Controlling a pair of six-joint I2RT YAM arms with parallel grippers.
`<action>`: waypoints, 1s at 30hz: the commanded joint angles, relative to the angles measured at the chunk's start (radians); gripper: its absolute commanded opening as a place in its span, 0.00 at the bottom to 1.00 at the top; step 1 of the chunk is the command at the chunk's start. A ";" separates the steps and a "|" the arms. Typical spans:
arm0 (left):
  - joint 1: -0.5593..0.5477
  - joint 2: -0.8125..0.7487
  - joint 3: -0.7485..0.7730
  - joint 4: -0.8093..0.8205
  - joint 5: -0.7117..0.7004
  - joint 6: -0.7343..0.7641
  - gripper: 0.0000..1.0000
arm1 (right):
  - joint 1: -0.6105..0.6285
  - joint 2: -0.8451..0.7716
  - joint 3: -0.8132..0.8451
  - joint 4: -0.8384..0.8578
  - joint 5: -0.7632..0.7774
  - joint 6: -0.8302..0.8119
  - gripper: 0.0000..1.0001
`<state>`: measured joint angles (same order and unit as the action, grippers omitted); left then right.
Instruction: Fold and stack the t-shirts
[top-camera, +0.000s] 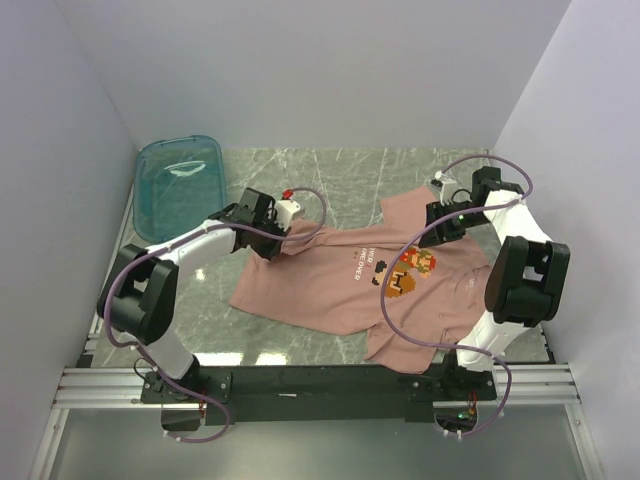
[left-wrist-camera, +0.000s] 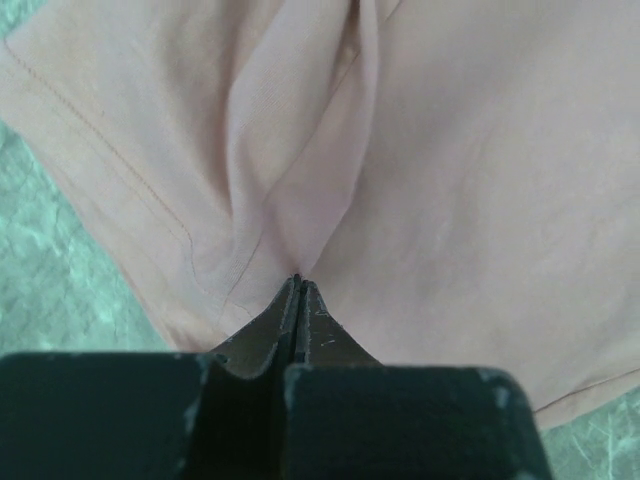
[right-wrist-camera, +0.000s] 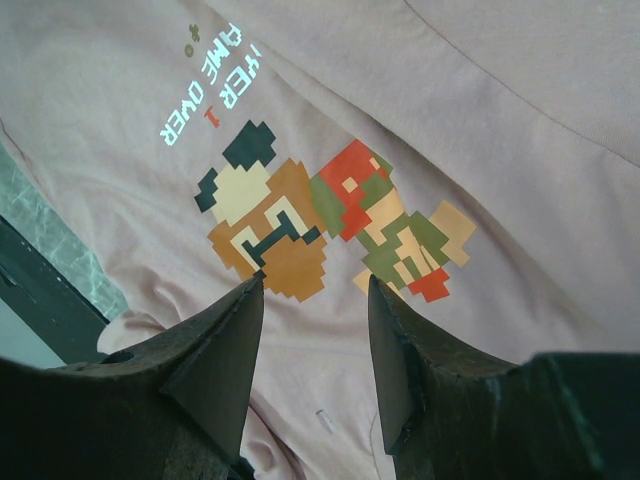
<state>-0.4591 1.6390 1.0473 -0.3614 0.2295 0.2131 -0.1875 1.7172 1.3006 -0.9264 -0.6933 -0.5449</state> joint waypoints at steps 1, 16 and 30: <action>-0.003 0.028 0.078 -0.005 0.054 -0.021 0.01 | 0.002 -0.053 -0.007 0.014 -0.017 -0.013 0.53; -0.001 0.012 0.046 0.001 0.047 -0.027 0.00 | 0.000 -0.045 0.000 0.014 -0.017 -0.013 0.53; -0.001 0.025 0.023 0.030 0.076 -0.060 0.01 | 0.000 -0.038 0.006 0.017 -0.014 -0.007 0.53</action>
<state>-0.4587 1.6802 1.0801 -0.3641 0.2684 0.1715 -0.1875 1.6943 1.2827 -0.9234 -0.6933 -0.5476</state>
